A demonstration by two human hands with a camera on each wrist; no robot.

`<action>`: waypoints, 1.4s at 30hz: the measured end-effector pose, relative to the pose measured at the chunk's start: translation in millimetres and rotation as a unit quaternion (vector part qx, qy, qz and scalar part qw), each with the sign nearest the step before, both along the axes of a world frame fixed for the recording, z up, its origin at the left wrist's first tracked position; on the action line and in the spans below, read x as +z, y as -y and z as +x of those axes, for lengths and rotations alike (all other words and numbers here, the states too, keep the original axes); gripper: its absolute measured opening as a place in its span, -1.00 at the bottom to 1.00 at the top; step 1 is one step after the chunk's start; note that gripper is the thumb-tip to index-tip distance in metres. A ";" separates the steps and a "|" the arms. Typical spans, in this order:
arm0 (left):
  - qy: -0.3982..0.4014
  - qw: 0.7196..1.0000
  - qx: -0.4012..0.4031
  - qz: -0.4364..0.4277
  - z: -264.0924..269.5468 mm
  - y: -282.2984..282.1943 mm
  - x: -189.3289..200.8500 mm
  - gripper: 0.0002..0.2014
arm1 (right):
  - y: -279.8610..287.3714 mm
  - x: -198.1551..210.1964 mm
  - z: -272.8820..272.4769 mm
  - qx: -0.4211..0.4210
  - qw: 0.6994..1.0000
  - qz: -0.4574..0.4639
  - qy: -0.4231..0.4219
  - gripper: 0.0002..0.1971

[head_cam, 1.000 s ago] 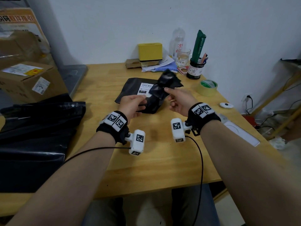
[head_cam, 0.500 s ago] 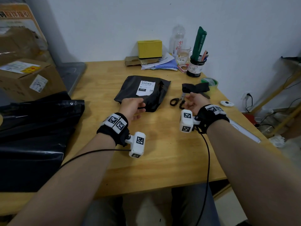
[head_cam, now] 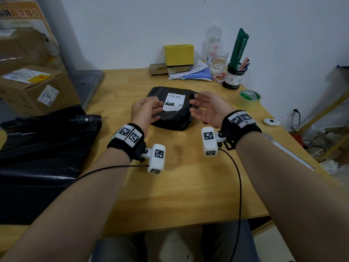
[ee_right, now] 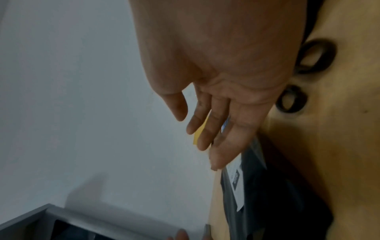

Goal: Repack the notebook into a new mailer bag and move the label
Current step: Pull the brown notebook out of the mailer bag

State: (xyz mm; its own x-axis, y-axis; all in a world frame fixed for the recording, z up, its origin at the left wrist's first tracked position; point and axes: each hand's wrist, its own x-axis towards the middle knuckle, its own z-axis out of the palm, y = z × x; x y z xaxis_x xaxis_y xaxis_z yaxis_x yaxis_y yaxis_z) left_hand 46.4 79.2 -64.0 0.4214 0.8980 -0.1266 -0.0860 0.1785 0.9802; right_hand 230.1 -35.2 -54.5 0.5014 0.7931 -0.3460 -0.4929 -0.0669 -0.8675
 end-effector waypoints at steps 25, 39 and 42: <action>-0.251 0.963 -0.094 0.033 12.2 -24.6 -13.7 -0.61 | -48.4 -22.6 -22.1 0.029 0.968 -0.175 0.177 -0.54; -0.275 0.954 -0.092 0.080 -49.5 29.9 -7.6 -0.83 | 6.2 -5.6 -52.9 0.111 0.974 -0.149 0.130 -0.67; -0.297 0.947 -0.122 0.022 -54.0 37.7 3.0 -0.80 | 10.5 6.0 -56.7 0.073 0.972 -0.134 0.180 -0.70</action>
State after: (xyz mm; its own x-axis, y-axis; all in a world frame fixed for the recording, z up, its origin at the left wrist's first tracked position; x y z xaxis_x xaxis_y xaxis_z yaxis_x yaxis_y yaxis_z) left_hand -7.7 41.6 -61.0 0.4841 0.7928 -0.3703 0.5209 0.0789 0.8500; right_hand 173.4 -45.7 -48.4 0.5173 0.7706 -0.3723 -0.1285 -0.3602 -0.9240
